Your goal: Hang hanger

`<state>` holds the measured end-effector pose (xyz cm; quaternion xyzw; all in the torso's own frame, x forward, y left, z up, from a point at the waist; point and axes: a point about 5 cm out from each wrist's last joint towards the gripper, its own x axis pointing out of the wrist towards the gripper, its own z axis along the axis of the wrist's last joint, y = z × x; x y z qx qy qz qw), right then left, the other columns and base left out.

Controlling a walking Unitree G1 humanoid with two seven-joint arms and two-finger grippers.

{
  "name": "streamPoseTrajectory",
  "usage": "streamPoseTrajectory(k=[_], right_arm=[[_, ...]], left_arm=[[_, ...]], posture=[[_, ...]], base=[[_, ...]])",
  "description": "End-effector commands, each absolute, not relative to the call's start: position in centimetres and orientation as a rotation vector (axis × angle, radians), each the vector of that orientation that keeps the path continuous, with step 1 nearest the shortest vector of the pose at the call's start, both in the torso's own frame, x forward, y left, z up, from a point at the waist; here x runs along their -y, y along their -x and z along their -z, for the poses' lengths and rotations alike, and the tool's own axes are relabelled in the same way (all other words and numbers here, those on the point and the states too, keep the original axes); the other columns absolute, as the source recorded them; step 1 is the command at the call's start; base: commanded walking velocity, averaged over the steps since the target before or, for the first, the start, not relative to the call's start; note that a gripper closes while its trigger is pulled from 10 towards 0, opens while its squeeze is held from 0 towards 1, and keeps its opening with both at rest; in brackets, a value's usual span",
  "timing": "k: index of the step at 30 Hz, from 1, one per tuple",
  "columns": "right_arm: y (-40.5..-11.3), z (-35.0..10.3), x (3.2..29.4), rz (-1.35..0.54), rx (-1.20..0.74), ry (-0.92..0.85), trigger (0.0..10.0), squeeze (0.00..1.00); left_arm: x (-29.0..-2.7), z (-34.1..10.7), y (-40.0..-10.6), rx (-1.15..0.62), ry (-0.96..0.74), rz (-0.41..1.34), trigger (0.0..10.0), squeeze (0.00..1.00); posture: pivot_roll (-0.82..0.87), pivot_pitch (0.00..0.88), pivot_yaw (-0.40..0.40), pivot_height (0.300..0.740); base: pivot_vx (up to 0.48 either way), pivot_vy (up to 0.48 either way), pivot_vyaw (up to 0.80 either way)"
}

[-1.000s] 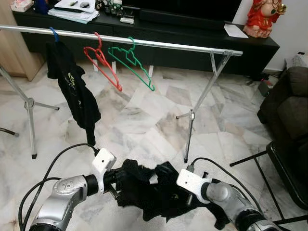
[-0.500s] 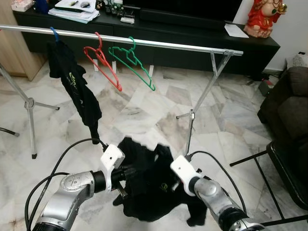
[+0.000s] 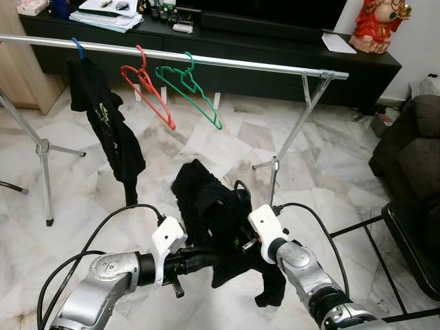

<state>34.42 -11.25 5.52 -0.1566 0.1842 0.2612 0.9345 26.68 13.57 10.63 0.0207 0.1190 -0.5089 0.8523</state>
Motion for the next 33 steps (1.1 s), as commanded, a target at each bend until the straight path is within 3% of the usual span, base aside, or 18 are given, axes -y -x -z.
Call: streamPoseTrajectory(k=[1, 8, 11, 22, 33], right_arm=[[-34.7, -5.9, 11.7, -0.517, -0.352, 0.307, 0.0, 0.00], [-34.4, -6.2, 12.1, -0.668, -0.332, 0.383, 0.0, 0.00], [-33.9, -6.1, 13.1, -0.793, -0.334, 0.533, 0.0, 0.00], [-32.3, -6.2, 16.2, -1.130, -0.411, 0.750, 0.0, 0.00], [-32.0, -7.0, 15.1, -1.287, -0.339, 0.775, 0.0, 0.00]], left_arm=[[-13.3, -10.6, -26.2, -0.262, -0.037, 1.102, 10.0, 1.00], [-14.9, -10.9, -26.4, -0.270, -0.084, 1.053, 10.0, 1.00], [-16.0, -11.2, -26.1, -0.285, -0.127, 1.049, 10.0, 1.00], [-18.1, -12.1, -25.4, -0.320, -0.238, 1.083, 10.0, 1.00], [-17.5, -11.5, -25.9, -0.366, -0.375, 1.125, 10.0, 1.00]], posture=[[0.05, 0.146, -0.113, 0.740], [0.05, 0.133, -0.111, 0.740], [0.05, 0.129, -0.111, 0.740], [0.05, 0.109, -0.116, 0.740], [0.05, 0.108, -0.118, 0.740]], base=[[0.000, 0.000, 0.00], [0.000, 0.000, 0.00], [0.000, 0.000, 0.00], [0.000, 0.000, 0.00], [0.000, 0.000, 0.00]])
